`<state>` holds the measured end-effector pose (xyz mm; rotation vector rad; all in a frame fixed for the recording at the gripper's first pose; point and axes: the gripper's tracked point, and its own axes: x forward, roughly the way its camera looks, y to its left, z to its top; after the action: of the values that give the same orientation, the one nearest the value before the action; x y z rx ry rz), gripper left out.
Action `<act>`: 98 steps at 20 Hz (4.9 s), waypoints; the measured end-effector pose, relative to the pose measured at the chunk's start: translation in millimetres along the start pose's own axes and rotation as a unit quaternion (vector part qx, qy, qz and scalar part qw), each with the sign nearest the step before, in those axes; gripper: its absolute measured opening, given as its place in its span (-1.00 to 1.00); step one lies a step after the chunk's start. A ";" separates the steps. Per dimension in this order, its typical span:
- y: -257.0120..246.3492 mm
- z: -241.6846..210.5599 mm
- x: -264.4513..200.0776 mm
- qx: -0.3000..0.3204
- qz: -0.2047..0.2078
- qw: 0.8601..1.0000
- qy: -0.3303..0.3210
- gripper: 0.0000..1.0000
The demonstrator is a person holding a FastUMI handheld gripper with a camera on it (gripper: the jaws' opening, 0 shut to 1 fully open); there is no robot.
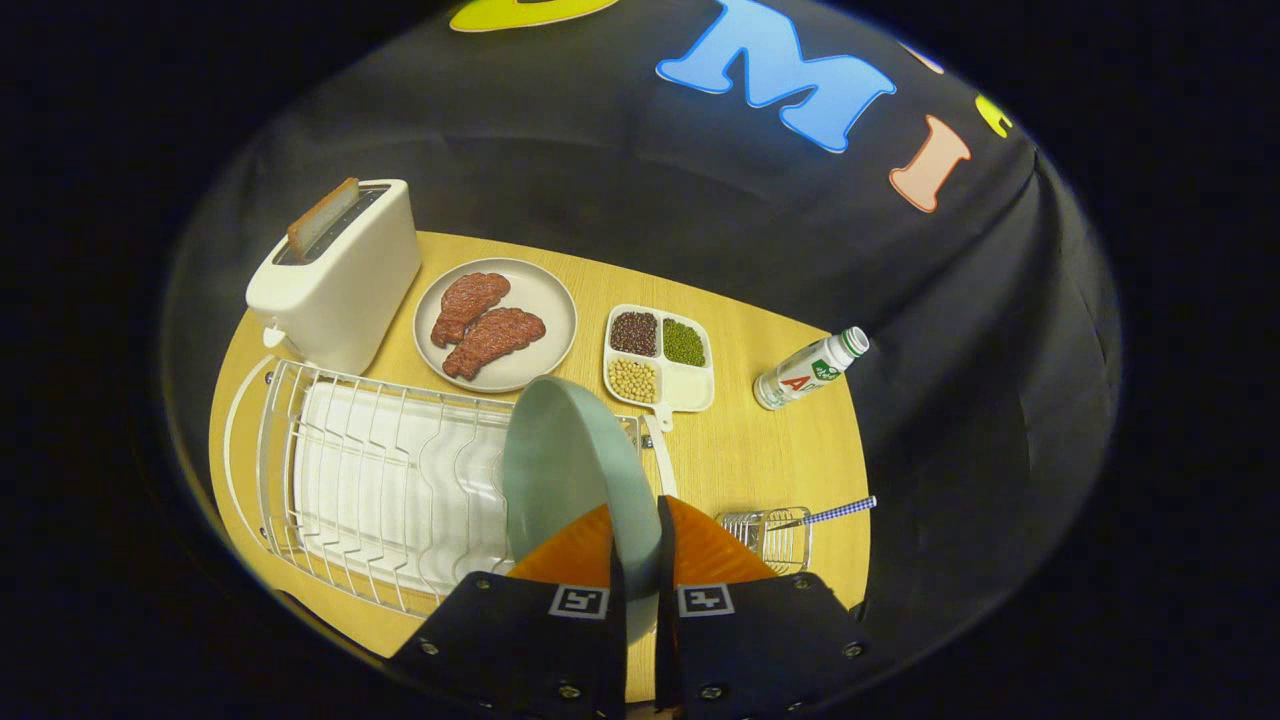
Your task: Take the plate from the dish rack, then take the spoon from the basket and place it into the plate.
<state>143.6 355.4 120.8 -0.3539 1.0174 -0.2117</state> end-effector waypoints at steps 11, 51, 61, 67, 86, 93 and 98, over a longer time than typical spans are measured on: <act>-22.9 15.7 -32.0 0.040 0.011 0.998 -0.042 -0.78; -158.7 -255.5 -19.8 0.207 0.318 0.925 0.003 -0.78; -99.1 -302.3 29.1 0.223 0.368 0.901 0.055 -0.78; -75.5 -308.5 45.8 0.238 0.393 0.885 0.069 -0.77; -182.0 -206.0 11.6 0.142 0.253 0.931 -0.222 -0.23; -211.2 -149.9 -27.8 0.182 0.239 0.891 -0.341 0.99; -230.5 -126.8 -5.6 0.187 0.209 0.880 -0.383 1.00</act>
<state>29.8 120.4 153.5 0.1482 0.2317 0.1283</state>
